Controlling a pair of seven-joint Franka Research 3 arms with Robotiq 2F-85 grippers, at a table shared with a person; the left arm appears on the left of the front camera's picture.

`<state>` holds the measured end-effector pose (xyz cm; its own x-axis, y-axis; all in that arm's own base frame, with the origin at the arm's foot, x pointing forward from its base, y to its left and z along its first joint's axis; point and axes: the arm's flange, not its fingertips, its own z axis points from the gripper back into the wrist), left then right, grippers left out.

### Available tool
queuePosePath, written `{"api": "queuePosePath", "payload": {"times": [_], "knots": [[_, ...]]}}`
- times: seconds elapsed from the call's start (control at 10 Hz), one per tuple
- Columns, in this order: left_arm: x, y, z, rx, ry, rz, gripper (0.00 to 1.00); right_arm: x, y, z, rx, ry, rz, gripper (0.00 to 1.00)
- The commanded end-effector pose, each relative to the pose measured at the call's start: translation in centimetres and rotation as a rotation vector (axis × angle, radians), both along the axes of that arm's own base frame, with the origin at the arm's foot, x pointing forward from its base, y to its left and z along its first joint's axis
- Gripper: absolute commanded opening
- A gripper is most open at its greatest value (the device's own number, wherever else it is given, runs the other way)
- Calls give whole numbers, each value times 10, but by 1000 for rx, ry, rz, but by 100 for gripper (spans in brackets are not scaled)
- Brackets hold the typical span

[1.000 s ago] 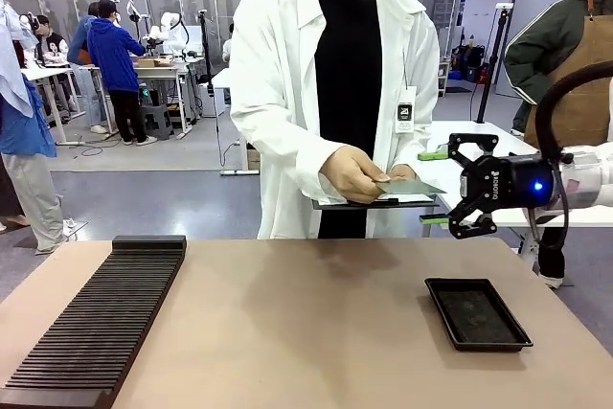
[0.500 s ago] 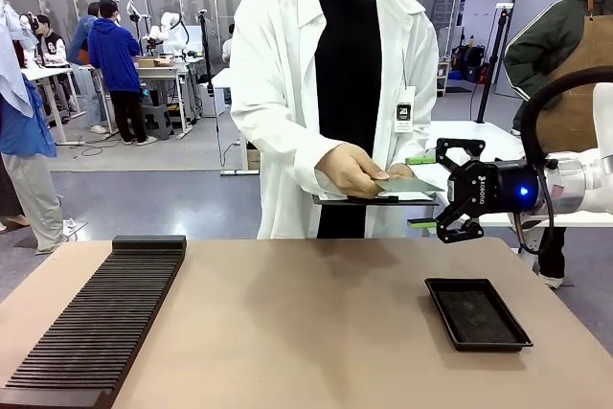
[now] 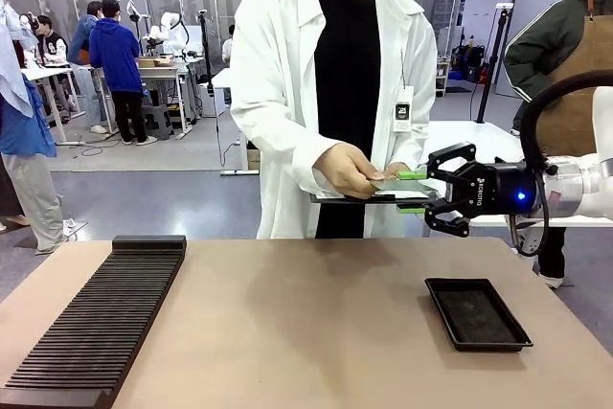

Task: Inspect the PCB.
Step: Pick up the Blank PCB that the human is holding.

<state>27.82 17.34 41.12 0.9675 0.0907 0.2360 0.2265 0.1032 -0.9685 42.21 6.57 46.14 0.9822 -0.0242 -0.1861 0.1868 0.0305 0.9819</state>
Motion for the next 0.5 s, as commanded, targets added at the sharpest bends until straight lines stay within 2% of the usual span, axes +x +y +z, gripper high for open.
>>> {"api": "queuePosePath", "payload": {"times": [0.0,0.1,0.4], "knots": [[0,0,5,11,11,2,100,1,9,-4,41,-13,6,8],[0,0,5,11,11,2,100,1,9,-4,43,-14,7,0],[0,0,5,11,11,2,100,2,8,-4,41,-7,-1,0]]}}
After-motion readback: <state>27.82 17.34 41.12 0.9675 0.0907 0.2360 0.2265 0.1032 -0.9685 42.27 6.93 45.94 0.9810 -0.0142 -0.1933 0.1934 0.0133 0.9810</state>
